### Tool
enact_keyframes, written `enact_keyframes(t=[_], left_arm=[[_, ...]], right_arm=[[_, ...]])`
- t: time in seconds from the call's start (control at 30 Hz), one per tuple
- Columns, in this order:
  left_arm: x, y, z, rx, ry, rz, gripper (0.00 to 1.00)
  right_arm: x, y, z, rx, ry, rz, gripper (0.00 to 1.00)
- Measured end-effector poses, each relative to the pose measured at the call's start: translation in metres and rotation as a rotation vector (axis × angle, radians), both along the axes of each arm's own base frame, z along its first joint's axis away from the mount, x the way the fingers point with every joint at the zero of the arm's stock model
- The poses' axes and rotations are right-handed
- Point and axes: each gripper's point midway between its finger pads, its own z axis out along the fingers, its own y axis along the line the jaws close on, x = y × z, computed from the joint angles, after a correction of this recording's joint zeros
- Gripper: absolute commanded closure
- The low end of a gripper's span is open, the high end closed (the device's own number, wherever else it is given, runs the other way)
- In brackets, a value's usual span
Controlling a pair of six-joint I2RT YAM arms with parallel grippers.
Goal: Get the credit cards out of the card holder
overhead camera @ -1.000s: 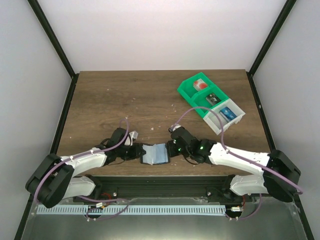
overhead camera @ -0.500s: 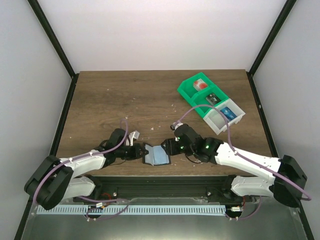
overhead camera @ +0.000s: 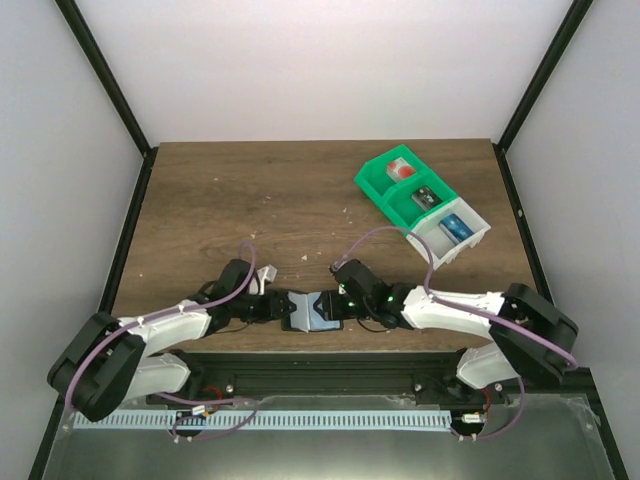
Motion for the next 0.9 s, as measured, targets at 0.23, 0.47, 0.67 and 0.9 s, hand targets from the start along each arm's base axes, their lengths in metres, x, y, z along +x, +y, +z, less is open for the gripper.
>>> enact_keyframes(t=[0.23, 0.47, 0.67, 0.9], left_arm=[[-0.002, 0.003, 0.003, -0.004, -0.016, 0.012, 0.94], [-0.003, 0.005, 0.0, -0.002, -0.015, 0.016, 1.0], [-0.004, 0.005, -0.003, -0.005, -0.013, 0.017, 1.0], [-0.003, 0.004, -0.001, -0.018, -0.013, 0.02, 1.0]], right_arm=[[0.001, 0.0, -0.013, -0.01, 0.021, -0.02, 0.51], [0.002, -0.006, -0.028, -0.046, 0.041, -0.051, 0.47], [0.004, -0.005, -0.028, -0.044, 0.036, -0.059, 0.49], [0.001, 0.001, -0.024, -0.012, 0.043, -0.031, 0.49]])
